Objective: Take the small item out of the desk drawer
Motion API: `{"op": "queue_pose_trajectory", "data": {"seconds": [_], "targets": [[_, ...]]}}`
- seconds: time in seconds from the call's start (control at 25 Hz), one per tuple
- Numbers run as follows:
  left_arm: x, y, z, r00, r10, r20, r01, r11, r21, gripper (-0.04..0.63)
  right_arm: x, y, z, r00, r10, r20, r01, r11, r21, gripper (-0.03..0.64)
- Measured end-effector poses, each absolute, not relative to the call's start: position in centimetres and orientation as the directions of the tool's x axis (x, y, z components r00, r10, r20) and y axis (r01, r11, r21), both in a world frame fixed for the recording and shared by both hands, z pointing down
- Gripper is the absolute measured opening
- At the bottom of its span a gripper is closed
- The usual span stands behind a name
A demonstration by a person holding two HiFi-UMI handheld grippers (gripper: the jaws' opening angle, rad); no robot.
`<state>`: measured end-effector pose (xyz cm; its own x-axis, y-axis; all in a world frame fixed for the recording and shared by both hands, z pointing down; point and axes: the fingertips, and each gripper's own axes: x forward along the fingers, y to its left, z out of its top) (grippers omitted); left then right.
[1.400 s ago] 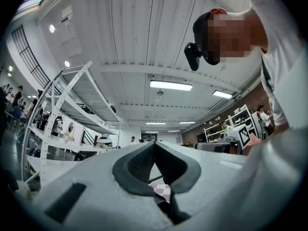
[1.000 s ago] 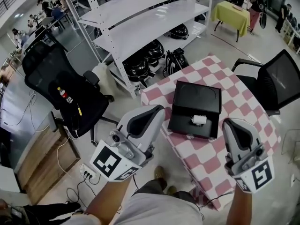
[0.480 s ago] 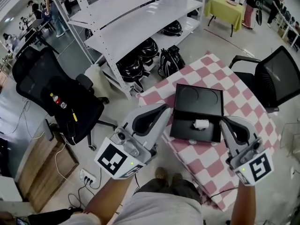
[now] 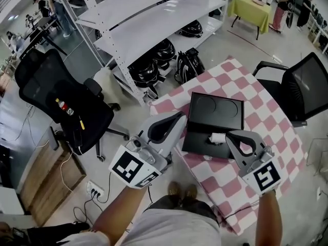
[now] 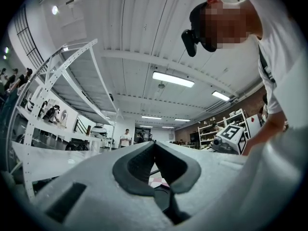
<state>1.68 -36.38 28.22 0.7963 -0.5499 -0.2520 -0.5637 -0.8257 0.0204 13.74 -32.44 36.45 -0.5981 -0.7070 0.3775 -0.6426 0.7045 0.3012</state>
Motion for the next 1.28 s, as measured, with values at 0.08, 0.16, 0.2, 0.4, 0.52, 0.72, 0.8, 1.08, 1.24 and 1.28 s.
{"op": "queue_pose_trajectory", "data": {"seconds": [0.08, 0.16, 0.2, 0.4, 0.52, 0.72, 0.8, 1.08, 1.24, 1.28], "targets": [[2.0, -36.7, 29.1, 0.795, -0.558, -0.238, -0.568, -0.822, 0.027, 0.015, 13.8, -32.9, 37.9, -0.593, -0.69, 0.415, -0.627, 0.719, 0.298, 0.012], [2.3, -36.8, 29.8, 0.795, -0.563, -0.226, -0.572, -0.82, 0.031, 0.014, 13.9, -33.4, 39.3, -0.589, -0.668, 0.454, -0.607, 0.737, 0.298, 0.014], [2.4, -36.9, 30.1, 0.794, -0.567, -0.22, -0.575, -0.818, 0.034, 0.014, 13.9, -33.6, 40.1, -0.587, -0.655, 0.475, -0.595, 0.748, 0.295, 0.014], [2.4, -37.3, 31.3, 0.785, -0.587, -0.197, -0.59, -0.806, 0.05, 0.014, 13.8, -34.3, 43.7, -0.565, -0.583, 0.585, -0.541, 0.796, 0.271, 0.015], [2.1, -37.4, 31.9, 0.78, -0.598, -0.183, -0.599, -0.799, 0.058, 0.014, 13.7, -34.5, 45.8, -0.543, -0.538, 0.645, -0.502, 0.824, 0.263, 0.094], [1.8, -37.5, 33.0, 0.776, -0.609, -0.162, -0.607, -0.792, 0.07, 0.015, 13.8, -34.9, 49.3, -0.483, -0.469, 0.739, -0.441, 0.86, 0.258, 0.133], [1.6, -37.5, 33.4, 0.775, -0.612, -0.155, -0.608, -0.79, 0.077, 0.014, 13.9, -34.9, 50.8, -0.45, -0.439, 0.778, -0.418, 0.873, 0.251, 0.151], [1.1, -37.5, 34.5, 0.769, -0.624, -0.14, -0.617, -0.782, 0.095, 0.014, 14.7, -35.5, 54.4, -0.326, -0.393, 0.86, -0.363, 0.892, 0.27, 0.173], [0.6, -37.5, 34.8, 0.763, -0.632, -0.136, -0.624, -0.775, 0.101, 0.014, 15.0, -35.7, 55.7, -0.284, -0.372, 0.884, -0.347, 0.899, 0.267, 0.175], [0.5, -37.5, 34.9, 0.762, -0.634, -0.134, -0.625, -0.774, 0.103, 0.014, 15.1, -35.8, 56.0, -0.275, -0.368, 0.888, -0.343, 0.901, 0.267, 0.175]]}}
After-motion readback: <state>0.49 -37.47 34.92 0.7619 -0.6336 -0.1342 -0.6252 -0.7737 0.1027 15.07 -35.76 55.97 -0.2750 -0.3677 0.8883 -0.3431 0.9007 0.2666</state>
